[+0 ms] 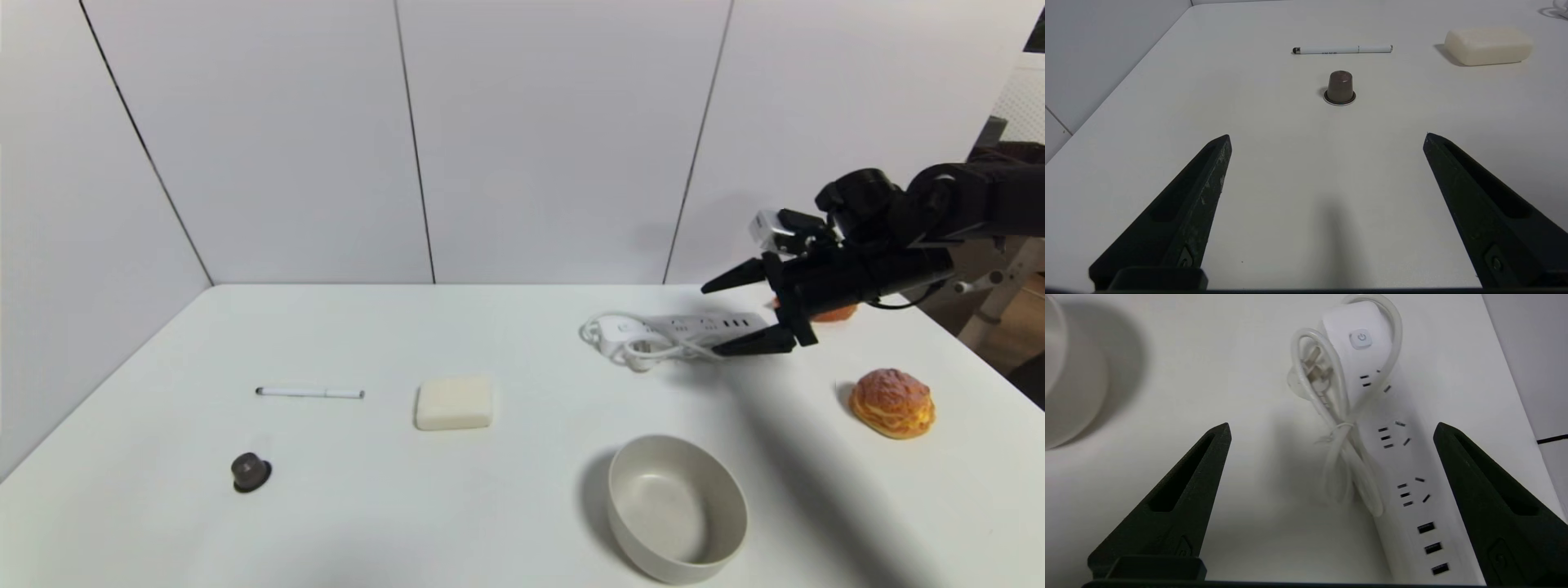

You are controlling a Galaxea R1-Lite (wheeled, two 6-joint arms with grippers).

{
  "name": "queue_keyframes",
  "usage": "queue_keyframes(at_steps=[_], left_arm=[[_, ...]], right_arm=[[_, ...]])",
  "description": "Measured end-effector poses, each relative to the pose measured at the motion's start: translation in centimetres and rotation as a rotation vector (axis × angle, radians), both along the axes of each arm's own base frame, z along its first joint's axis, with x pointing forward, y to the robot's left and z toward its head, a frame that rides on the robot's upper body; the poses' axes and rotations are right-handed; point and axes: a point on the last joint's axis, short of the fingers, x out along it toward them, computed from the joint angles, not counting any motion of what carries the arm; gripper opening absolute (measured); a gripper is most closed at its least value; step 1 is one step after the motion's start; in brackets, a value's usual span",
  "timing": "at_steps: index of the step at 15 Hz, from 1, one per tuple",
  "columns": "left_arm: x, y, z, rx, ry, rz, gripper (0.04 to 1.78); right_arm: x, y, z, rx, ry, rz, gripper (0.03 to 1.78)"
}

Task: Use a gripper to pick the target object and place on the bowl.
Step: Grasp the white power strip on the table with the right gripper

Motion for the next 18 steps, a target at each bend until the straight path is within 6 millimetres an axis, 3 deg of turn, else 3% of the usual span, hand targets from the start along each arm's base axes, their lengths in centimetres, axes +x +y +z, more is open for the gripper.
queue_keyframes(at_steps=[8, 18], left_arm=[[0.0, 0.0, 0.0, 0.000, 0.000, 0.000, 1.69], [0.0, 0.0, 0.0, 0.000, 0.000, 0.000, 1.69]], right_arm=[[2.8, 1.3, -1.9, -0.034, 0.015, 0.040, 1.71], [3.7, 1.2, -4.1, -0.061, 0.065, 0.022, 1.71]])
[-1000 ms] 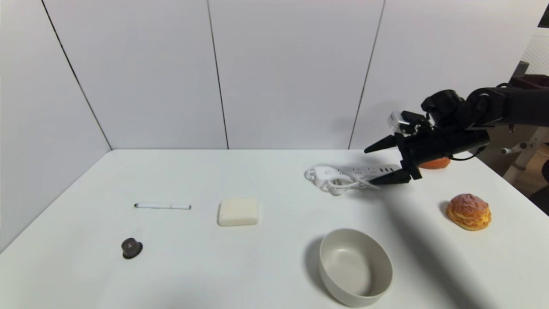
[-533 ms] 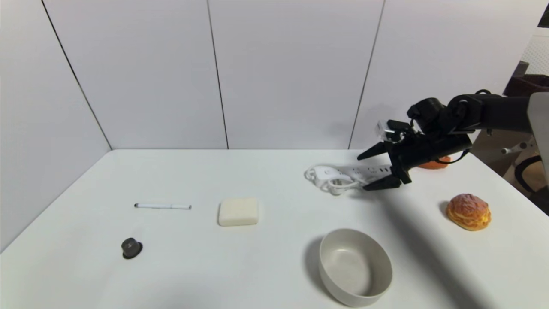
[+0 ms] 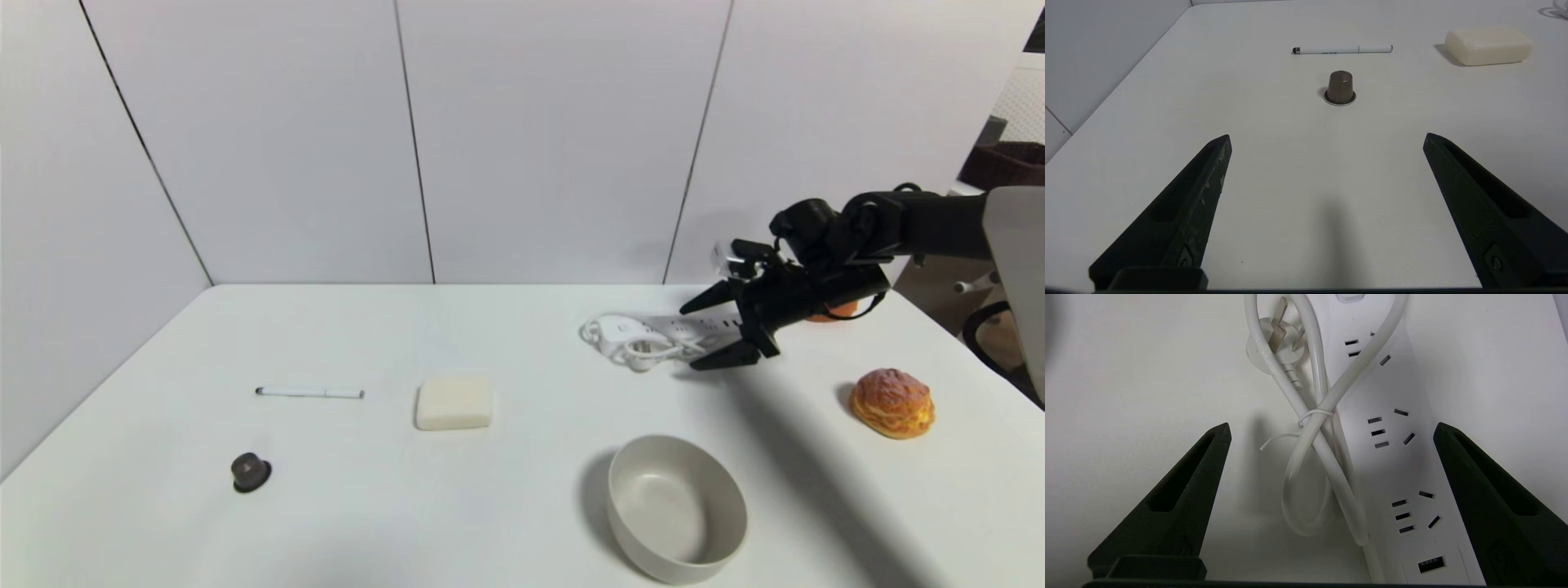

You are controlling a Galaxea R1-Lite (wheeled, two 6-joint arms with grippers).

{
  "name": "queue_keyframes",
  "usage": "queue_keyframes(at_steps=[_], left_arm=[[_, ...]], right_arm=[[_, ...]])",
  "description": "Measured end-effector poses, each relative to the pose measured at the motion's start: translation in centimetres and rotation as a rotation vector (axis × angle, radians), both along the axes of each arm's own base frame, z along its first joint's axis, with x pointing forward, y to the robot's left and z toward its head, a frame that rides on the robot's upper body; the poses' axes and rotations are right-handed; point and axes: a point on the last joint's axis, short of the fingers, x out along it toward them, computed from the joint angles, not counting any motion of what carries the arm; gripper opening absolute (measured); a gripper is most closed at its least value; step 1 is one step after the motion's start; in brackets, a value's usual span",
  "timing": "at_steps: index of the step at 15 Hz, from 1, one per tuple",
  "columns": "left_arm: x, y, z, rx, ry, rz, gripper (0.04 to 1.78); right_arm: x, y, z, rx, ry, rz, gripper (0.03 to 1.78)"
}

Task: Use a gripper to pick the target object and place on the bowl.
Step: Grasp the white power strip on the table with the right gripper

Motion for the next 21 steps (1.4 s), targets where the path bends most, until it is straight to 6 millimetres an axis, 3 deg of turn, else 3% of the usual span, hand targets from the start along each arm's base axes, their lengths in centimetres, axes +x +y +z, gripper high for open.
queue_keyframes(at_steps=[8, 21], left_arm=[[0.0, 0.0, 0.0, 0.000, 0.000, 0.000, 1.69], [0.0, 0.0, 0.0, 0.000, 0.000, 0.000, 1.69]], right_arm=[[1.4, 0.0, -0.4, 0.004, -0.102, -0.004, 1.71], [1.9, 0.0, -1.8, 0.006, -0.050, -0.026, 1.71]])
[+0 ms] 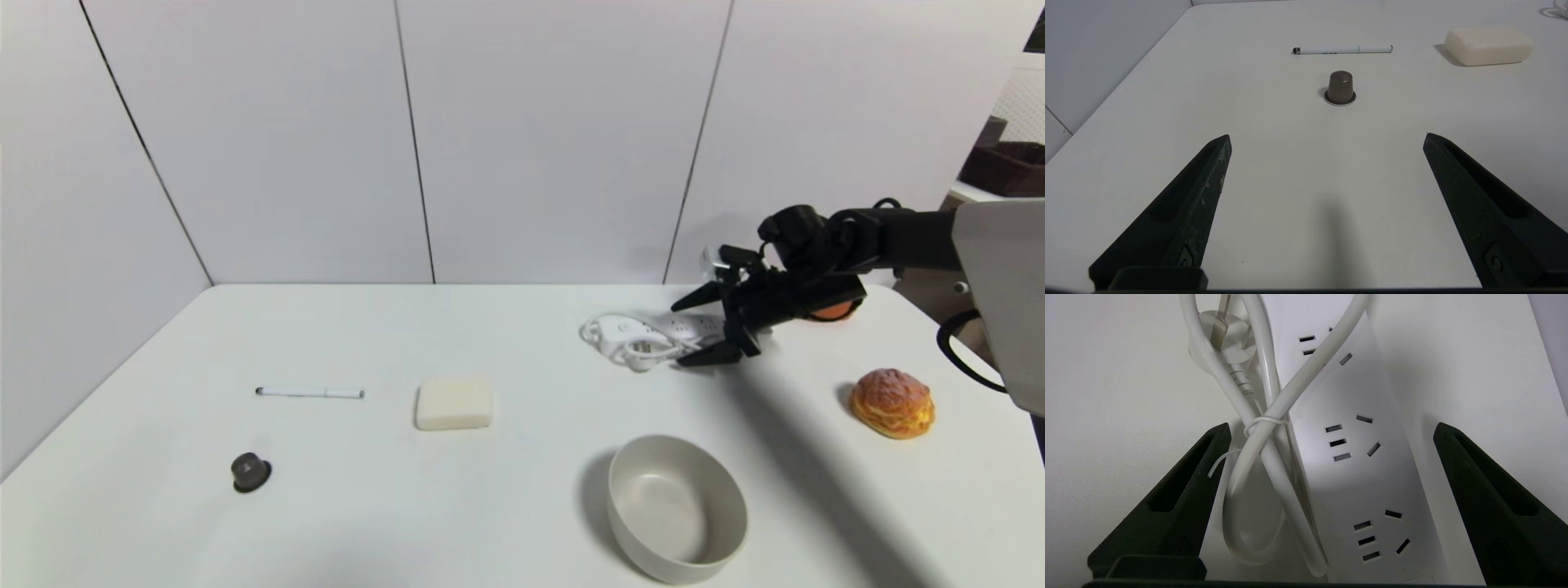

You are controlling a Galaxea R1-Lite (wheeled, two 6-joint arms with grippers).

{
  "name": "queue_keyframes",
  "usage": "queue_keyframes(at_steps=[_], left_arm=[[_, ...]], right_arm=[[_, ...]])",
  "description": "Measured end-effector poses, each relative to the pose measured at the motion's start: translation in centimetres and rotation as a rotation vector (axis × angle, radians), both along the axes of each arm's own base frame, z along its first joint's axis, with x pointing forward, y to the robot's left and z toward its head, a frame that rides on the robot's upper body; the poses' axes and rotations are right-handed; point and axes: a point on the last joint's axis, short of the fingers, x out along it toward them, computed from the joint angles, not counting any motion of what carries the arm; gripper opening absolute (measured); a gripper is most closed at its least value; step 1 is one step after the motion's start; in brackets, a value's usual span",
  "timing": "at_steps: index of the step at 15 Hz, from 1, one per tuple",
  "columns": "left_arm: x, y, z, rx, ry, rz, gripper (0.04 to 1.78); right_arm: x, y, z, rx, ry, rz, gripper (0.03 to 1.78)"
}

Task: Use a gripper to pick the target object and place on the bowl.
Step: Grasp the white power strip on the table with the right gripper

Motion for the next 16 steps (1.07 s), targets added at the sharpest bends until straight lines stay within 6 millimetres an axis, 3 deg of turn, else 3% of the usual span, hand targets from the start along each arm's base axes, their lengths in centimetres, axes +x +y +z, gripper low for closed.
queue_keyframes(at_steps=[12, 16], left_arm=[[0.00, 0.00, 0.00, 0.000, 0.000, 0.000, 1.69], [0.00, 0.00, 0.00, 0.000, 0.000, 0.000, 1.69]], right_arm=[[-0.06, 0.23, 0.01, -0.030, 0.028, -0.037, 1.71], [-0.08, 0.31, 0.10, -0.031, 0.024, -0.035, 1.15]])
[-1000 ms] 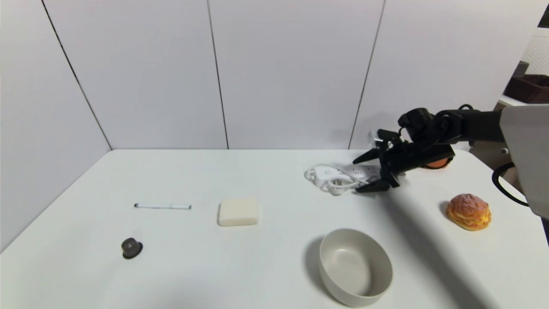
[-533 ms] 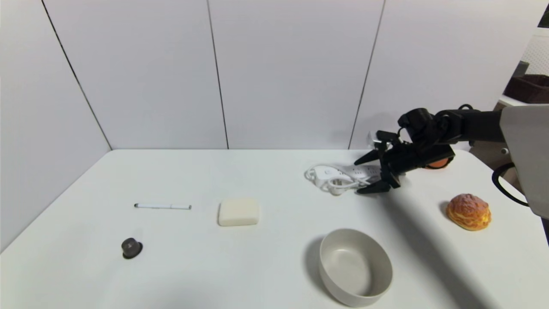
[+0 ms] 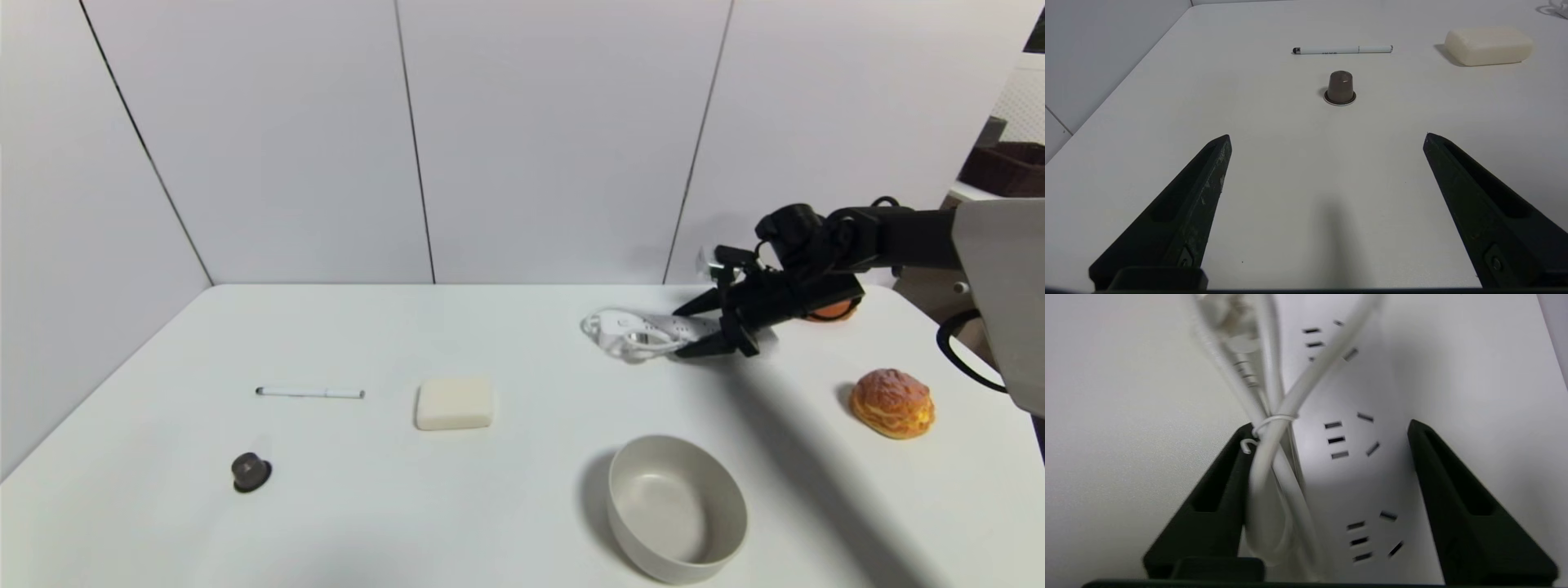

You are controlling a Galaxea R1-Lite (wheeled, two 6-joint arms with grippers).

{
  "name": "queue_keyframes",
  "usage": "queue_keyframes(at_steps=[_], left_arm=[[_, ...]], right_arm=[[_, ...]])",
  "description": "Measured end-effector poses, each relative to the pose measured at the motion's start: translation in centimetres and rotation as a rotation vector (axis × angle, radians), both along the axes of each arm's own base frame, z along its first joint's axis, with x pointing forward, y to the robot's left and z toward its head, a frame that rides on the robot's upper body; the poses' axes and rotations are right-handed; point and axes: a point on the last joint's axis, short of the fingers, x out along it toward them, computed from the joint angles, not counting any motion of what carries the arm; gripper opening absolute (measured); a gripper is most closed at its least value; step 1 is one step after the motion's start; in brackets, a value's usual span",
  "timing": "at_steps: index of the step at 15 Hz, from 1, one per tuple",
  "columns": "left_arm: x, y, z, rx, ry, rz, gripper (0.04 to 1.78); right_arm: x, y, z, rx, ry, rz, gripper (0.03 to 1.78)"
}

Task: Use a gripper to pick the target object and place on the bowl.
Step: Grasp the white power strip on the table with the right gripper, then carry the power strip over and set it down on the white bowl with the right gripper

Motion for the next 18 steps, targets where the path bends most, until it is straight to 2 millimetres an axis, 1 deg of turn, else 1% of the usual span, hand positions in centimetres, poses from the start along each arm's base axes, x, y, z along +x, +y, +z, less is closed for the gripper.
queue_keyframes(at_steps=[1, 3, 11, 14, 18], left_arm=[[0.0, 0.0, 0.0, 0.000, 0.000, 0.000, 1.69], [0.0, 0.0, 0.0, -0.001, 0.000, 0.001, 1.69], [0.0, 0.0, 0.0, 0.000, 0.000, 0.000, 1.69], [0.0, 0.0, 0.0, -0.001, 0.000, 0.000, 1.69], [0.0, 0.0, 0.0, -0.001, 0.000, 0.000, 1.69]], right_arm=[[0.0, 0.0, 0.0, -0.004, -0.001, -0.002, 1.06], [0.0, 0.0, 0.1, -0.009, -0.002, -0.003, 1.01], [-0.1, -0.1, 0.2, -0.008, 0.003, -0.008, 0.96], [-1.0, -0.1, 0.9, -0.009, 0.045, -0.008, 0.95], [-1.9, 0.1, 2.4, -0.005, 0.051, -0.001, 0.92]])
